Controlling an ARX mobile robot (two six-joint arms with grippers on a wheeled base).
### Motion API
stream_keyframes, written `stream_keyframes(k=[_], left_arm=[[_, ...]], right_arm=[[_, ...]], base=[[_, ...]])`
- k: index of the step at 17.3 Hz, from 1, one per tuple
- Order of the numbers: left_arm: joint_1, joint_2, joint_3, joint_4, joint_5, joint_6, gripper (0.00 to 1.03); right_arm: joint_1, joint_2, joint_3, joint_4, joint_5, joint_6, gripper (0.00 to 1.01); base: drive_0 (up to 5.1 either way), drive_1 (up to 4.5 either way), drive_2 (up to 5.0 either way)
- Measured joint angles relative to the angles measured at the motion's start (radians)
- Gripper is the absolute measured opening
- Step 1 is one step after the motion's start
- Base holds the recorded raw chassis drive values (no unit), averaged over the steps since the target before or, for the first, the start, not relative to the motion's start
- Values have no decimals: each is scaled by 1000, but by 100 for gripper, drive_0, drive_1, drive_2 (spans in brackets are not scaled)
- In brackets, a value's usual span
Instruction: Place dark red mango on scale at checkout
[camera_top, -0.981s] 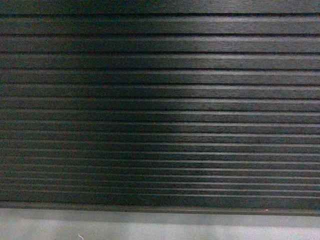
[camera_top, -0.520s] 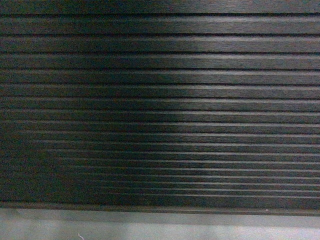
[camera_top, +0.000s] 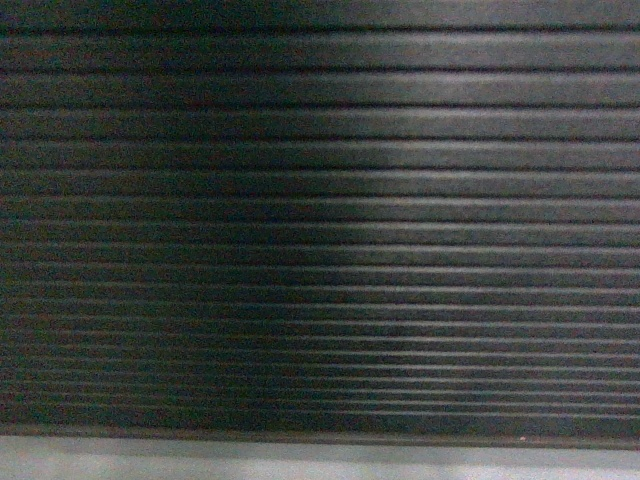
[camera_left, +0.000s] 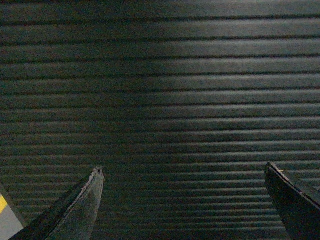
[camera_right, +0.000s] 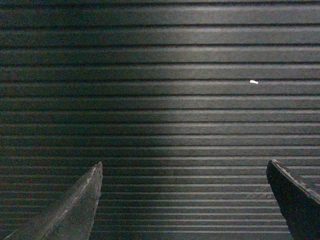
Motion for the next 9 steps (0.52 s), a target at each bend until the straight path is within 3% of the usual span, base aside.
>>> stream_keyframes(k=[9], left_arm=[[0,0,0,1,-1,-1,98]], right_arm=[[0,0,0,-1,-1,1,98]], base=[[0,0,0]])
